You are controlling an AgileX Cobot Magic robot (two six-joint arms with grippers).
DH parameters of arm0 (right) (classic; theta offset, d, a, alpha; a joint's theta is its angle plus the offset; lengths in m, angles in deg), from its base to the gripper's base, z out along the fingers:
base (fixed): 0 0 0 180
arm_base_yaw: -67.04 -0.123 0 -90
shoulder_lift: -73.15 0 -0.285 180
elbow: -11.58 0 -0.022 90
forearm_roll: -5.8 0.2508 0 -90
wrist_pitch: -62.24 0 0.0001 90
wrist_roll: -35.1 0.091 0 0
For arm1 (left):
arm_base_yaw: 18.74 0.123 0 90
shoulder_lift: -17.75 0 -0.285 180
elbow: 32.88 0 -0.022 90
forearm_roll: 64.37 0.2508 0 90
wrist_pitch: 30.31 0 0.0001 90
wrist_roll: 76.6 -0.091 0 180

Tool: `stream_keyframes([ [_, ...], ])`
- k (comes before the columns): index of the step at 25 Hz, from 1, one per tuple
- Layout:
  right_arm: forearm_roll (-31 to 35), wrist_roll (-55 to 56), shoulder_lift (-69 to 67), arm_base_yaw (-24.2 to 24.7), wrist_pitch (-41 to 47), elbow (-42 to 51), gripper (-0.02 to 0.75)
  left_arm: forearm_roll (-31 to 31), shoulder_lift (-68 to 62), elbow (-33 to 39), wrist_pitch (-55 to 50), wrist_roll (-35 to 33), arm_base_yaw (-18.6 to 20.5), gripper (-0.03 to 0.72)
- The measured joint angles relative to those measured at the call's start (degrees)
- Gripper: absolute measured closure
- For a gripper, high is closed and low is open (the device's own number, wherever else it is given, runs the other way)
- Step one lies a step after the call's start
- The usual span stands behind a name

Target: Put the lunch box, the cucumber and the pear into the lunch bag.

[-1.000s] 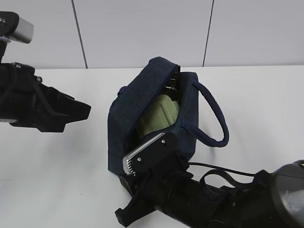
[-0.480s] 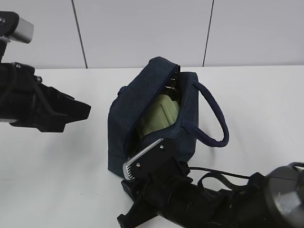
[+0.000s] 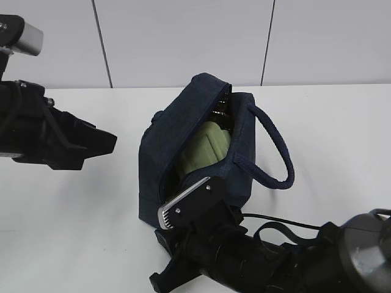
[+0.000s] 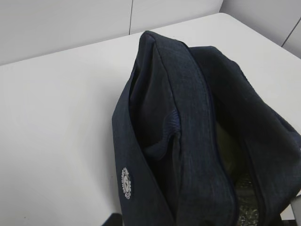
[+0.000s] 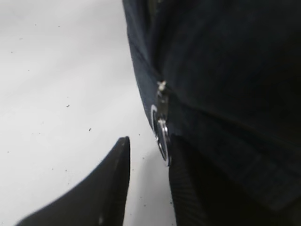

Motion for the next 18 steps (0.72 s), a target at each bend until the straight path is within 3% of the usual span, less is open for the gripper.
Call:
stream_keyframes([
  [3, 0.3, 0.0, 0.0, 0.0, 0.0, 0.0, 0.515, 0.0, 0.0, 0.0, 0.0, 0.0, 0.0, 0.379],
  [8, 0.3, 0.0, 0.0, 0.0, 0.0, 0.0, 0.728, 0.0, 0.0, 0.0, 0.0, 0.0, 0.0, 0.379],
  [18, 0.9, 0.0, 0.0, 0.0, 0.0, 0.0, 0.732, 0.0, 0.0, 0.0, 0.0, 0.0, 0.0, 0.379],
])
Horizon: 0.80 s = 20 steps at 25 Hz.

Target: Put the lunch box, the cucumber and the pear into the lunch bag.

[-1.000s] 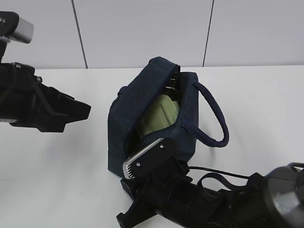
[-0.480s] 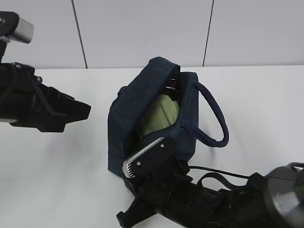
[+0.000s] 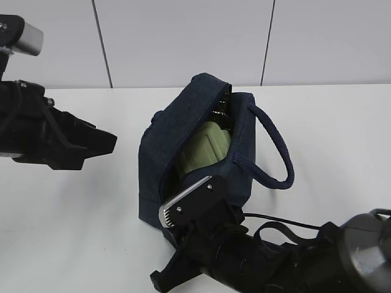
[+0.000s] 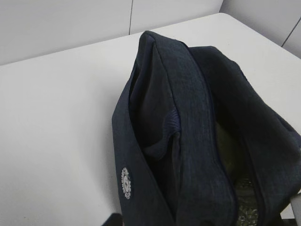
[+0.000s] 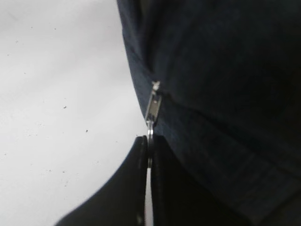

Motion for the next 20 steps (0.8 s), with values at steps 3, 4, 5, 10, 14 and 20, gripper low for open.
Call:
stream_keyframes([
  [3, 0.5, 0.0, 0.6, 0.0, 2.6, 0.0, 0.732, 0.0, 0.0, 0.0, 0.0, 0.0, 0.0, 0.379],
  [4, 0.5, 0.0, 1.4, 0.0, 4.1, 0.0, 0.732, 0.0, 0.0, 0.0, 0.0, 0.0, 0.0, 0.379],
  [5, 0.5, 0.0, 2.3, 0.0, 6.1, 0.0, 0.732, 0.0, 0.0, 0.0, 0.0, 0.0, 0.0, 0.379],
  [10, -0.5, -0.7, 9.5, 0.0, 13.3, 0.0, 0.732, -0.2, 0.0, 0.0, 0.0, 0.0, 0.0, 0.379],
  [14, -0.8, -1.4, 16.1, 0.0, 19.1, 0.0, 0.732, -1.9, 0.0, 0.0, 0.1, 0.0, 0.0, 0.379],
  [20, -0.8, -4.2, 23.3, 0.0, 26.5, -0.7, 0.732, -3.3, -0.5, 0.0, -2.4, 0.0, 0.0, 0.392],
])
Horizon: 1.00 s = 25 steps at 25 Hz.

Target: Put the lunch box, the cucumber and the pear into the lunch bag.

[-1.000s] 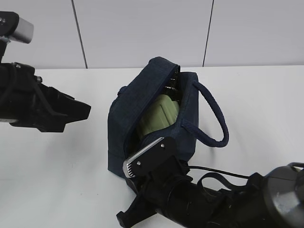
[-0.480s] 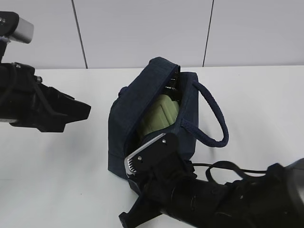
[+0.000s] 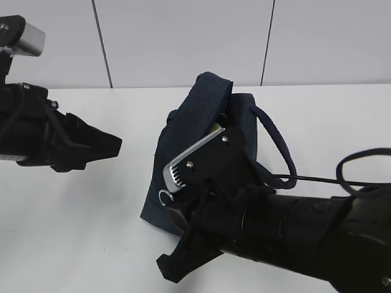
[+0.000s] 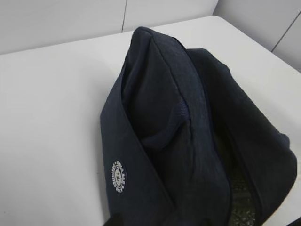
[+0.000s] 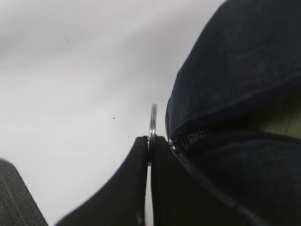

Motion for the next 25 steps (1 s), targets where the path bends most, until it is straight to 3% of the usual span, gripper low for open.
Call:
stream_keyframes([
  [3, 0.0, -2.3, 1.5, 0.0, 5.0, -2.9, 0.732, -0.4, -1.9, 0.0, -0.7, -1.4, 0.0, 0.400],
  [8, 0.0, -6.2, 1.7, 0.0, 11.3, -8.4, 0.732, -3.3, -5.7, 0.0, -1.2, -13.5, 0.0, 0.400],
  [14, -0.1, -7.1, 1.7, 1.3, 15.2, -10.8, 0.732, -4.1, -8.3, 2.2, -1.5, -20.4, 0.0, 0.372],
  [20, -0.1, -7.1, 1.9, 1.9, 15.7, -10.8, 0.732, -15.5, -9.9, 4.5, -1.7, -36.3, 0.0, 0.369],
  [25, -0.1, -7.2, 1.9, 1.9, 15.7, -10.8, 0.732, -24.1, -14.1, 4.5, -2.4, -45.8, 0.0, 0.369],
])
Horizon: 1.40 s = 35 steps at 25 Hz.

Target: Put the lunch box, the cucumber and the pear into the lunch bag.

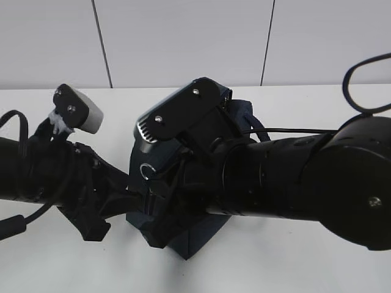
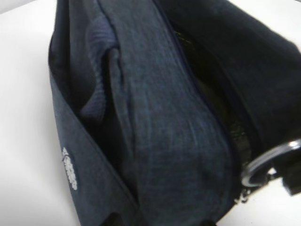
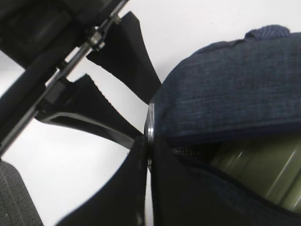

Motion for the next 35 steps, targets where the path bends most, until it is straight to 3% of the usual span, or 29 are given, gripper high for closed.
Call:
stream_keyframes([
  [3, 0.0, 0.0, 0.0, 0.0, 0.1, 0.0, 0.732, -4.1, -2.7, 0.0, -1.2, -3.0, 0.0, 0.395],
  [7, 0.0, 0.0, 0.0, 0.0, 0.7, -1.2, 0.732, -6.1, -5.0, -0.1, -1.5, -4.8, 0.0, 0.641],
  [9, 0.0, 0.0, 0.0, 0.0, 1.1, -2.4, 0.732, -6.2, -5.0, -0.1, -1.7, -5.2, 0.0, 0.679],
  [17, 0.0, 0.0, 0.0, 4.1, 4.7, -7.3, 0.732, -6.3, -5.0, -0.1, -1.9, -5.5, 0.0, 0.694],
  [27, -0.1, 0.0, -0.4, 17.4, 7.9, -13.4, 0.732, -6.2, -5.0, -0.1, -2.5, -5.5, 0.0, 0.694],
  [35, -0.4, -3.1, -12.0, 29.1, 12.2, -23.9, 0.732, -6.1, -5.0, -0.1, -2.8, -5.5, 0.0, 0.694],
])
